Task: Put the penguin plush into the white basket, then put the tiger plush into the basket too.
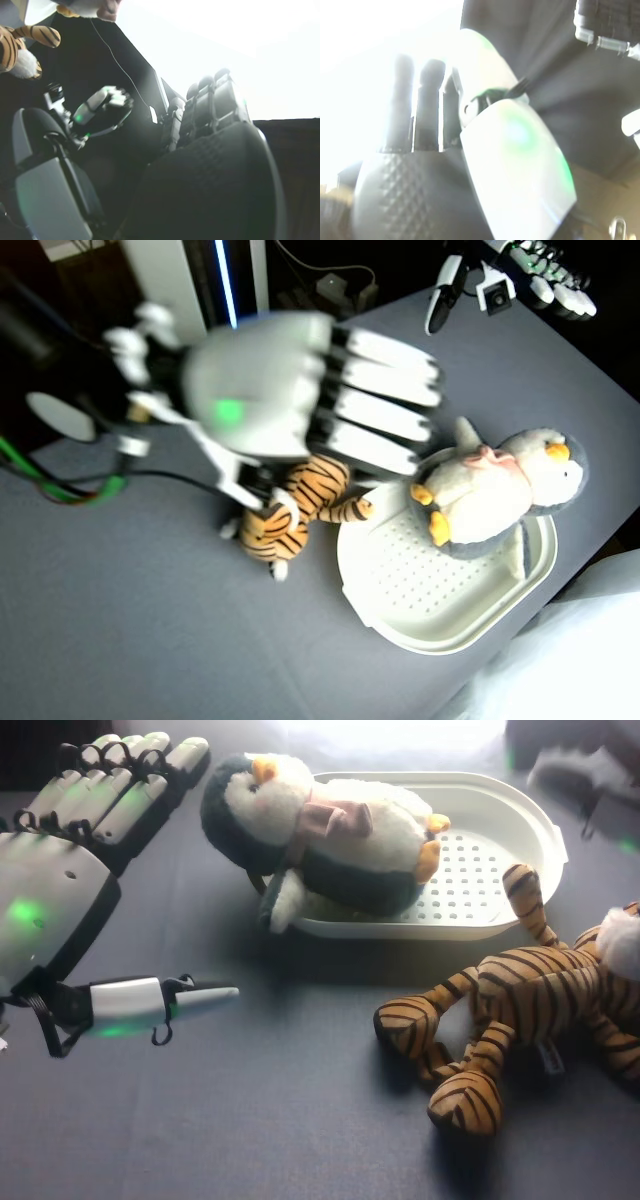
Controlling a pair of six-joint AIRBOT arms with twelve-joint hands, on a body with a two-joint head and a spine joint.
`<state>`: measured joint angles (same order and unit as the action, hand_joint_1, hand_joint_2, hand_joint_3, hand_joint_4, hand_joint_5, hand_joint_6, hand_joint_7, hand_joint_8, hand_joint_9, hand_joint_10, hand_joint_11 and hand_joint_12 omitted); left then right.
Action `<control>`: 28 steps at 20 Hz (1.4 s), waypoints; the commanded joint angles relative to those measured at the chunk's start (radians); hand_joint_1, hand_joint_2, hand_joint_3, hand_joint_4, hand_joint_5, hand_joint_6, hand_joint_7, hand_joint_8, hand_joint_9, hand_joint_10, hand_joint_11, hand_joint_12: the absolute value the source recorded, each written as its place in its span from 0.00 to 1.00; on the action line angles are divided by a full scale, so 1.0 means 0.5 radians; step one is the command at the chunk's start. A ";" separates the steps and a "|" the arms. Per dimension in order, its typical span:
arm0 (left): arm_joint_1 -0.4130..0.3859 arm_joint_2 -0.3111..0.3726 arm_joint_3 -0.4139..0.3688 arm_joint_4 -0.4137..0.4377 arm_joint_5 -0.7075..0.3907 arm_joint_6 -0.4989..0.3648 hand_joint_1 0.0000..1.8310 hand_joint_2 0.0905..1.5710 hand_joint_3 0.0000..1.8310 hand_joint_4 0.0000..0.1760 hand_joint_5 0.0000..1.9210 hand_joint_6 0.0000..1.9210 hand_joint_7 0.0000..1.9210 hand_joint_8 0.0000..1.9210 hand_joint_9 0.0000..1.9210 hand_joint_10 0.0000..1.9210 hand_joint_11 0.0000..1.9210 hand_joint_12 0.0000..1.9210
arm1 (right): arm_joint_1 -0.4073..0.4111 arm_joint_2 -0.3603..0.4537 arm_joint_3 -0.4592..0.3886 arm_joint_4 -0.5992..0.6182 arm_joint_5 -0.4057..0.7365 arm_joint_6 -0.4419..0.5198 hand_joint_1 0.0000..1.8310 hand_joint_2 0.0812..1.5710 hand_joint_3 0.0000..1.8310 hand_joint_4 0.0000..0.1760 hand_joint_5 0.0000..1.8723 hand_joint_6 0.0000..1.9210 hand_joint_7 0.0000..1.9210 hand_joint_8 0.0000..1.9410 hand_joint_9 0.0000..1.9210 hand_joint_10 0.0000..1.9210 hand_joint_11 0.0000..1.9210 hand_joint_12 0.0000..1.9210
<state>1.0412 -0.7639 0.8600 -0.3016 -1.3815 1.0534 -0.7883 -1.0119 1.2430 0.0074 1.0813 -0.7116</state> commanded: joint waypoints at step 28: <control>0.081 -0.015 -0.028 0.001 -0.264 -0.041 0.46 0.48 0.00 0.76 0.00 0.00 0.00 0.00 0.00 0.00 0.00 0.00 | -0.532 0.308 -0.388 -0.463 -0.198 0.037 0.56 0.62 0.00 0.18 0.27 0.00 0.28 0.00 0.33 0.00 0.10 0.51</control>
<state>1.0897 -0.7650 0.8478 -0.3321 -1.3880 1.0378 -1.0618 -0.8684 1.0500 -0.2554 0.8917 -0.6918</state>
